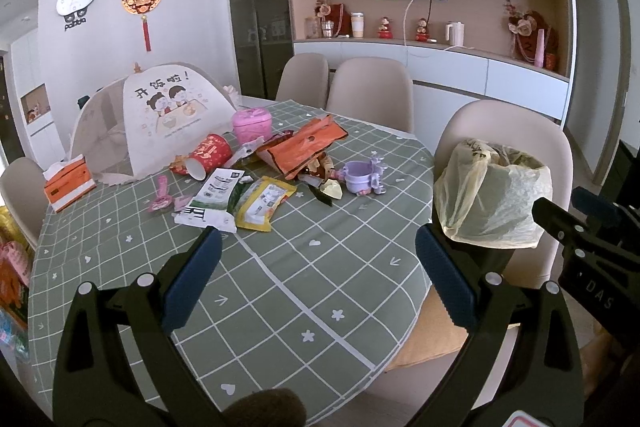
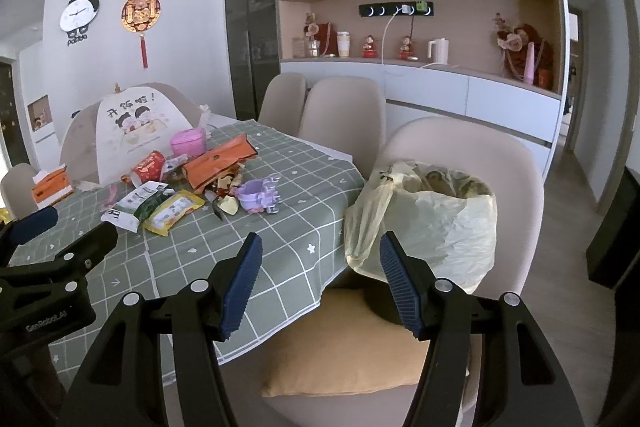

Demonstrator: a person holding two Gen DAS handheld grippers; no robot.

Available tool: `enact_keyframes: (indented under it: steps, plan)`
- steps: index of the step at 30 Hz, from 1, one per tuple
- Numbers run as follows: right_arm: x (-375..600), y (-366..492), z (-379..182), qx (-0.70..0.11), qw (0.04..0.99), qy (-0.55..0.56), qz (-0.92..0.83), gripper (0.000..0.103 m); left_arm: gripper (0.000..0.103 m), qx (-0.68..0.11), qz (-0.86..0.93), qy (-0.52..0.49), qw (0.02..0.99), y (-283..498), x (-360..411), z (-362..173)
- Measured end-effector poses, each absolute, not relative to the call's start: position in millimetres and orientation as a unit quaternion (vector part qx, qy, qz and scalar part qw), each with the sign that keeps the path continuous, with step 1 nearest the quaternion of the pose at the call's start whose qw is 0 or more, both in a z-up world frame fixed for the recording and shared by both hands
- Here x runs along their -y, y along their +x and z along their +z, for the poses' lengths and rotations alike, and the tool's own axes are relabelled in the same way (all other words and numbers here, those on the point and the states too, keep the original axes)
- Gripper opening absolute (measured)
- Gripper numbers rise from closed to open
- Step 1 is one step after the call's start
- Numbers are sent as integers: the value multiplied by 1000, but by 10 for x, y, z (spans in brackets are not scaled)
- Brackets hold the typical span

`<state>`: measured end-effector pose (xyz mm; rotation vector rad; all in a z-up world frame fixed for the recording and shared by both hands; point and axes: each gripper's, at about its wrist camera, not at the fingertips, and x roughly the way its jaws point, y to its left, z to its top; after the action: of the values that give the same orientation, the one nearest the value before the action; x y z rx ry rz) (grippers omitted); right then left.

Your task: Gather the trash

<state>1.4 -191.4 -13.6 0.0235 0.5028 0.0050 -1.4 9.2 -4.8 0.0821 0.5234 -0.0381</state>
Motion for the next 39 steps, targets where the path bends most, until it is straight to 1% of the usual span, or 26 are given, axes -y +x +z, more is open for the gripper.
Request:
enact_keyframes:
  steps: [30,39]
  plan:
    - [1955,12,-152,-251,968,12,-1,58,93,-260,-17,39,965,10,-104,-52]
    - [1961,27,-187,-255,967,9,-2,58,93,-278,-39,32,959,141,-149,-138]
